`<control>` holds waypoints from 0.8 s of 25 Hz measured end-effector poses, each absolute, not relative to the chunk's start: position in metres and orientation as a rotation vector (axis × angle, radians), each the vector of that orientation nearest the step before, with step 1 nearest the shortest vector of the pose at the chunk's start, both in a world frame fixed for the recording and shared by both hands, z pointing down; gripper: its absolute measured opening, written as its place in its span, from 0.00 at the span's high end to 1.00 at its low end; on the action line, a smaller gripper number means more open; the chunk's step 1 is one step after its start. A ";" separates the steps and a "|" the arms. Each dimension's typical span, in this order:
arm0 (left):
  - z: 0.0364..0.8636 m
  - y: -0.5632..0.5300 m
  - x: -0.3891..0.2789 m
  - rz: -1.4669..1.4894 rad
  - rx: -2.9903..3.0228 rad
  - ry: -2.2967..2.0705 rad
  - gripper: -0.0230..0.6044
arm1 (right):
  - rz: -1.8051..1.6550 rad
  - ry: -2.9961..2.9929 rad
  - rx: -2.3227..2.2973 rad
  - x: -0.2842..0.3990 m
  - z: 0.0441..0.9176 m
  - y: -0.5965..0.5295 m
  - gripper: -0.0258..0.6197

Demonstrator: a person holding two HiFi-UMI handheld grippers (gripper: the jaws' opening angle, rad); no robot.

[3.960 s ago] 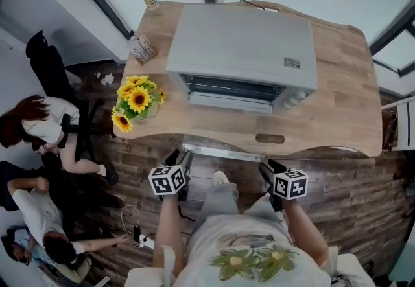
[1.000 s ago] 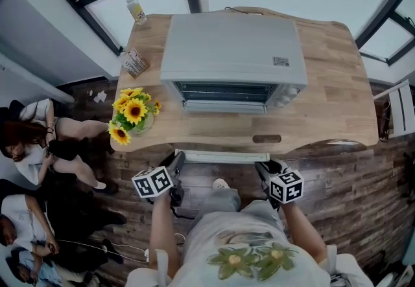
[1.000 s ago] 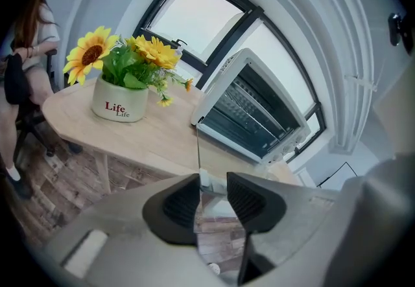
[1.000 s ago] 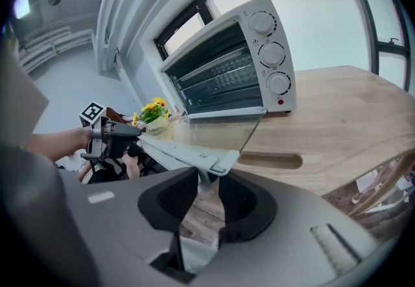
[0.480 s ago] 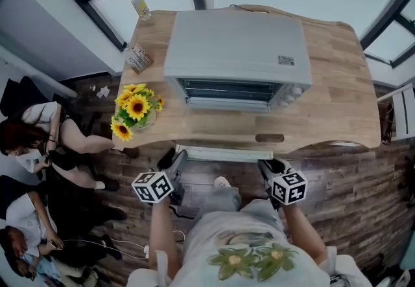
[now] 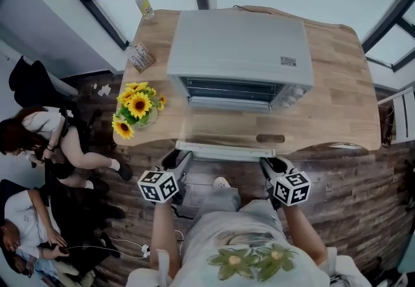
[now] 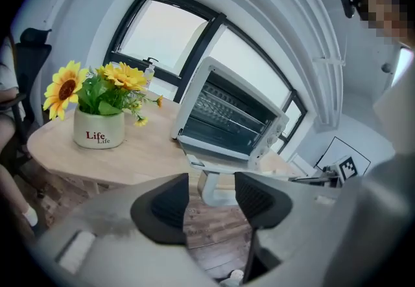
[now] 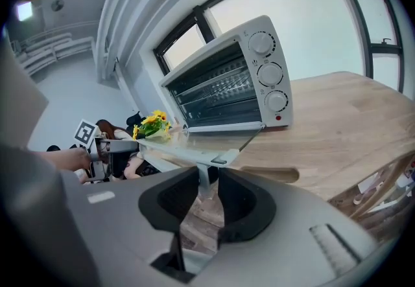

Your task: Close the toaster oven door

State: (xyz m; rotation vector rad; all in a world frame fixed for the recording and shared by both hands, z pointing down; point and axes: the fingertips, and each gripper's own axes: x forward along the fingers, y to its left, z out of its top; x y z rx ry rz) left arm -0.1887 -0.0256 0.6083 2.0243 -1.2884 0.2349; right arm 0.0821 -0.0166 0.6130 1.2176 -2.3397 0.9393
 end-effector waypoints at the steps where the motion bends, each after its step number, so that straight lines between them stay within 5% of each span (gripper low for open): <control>1: 0.607 -0.026 -0.189 0.232 2.028 -1.291 0.60 | 0.940 -2.343 1.221 0.082 0.612 -0.017 0.81; 8: 0.607 -0.030 -0.188 0.282 2.047 -1.303 0.60 | 0.941 -2.363 1.249 0.082 0.603 -0.020 0.81; 20: 0.599 -0.044 -0.185 0.357 2.088 -1.368 0.79 | 0.932 -2.380 1.312 0.084 0.590 -0.025 0.82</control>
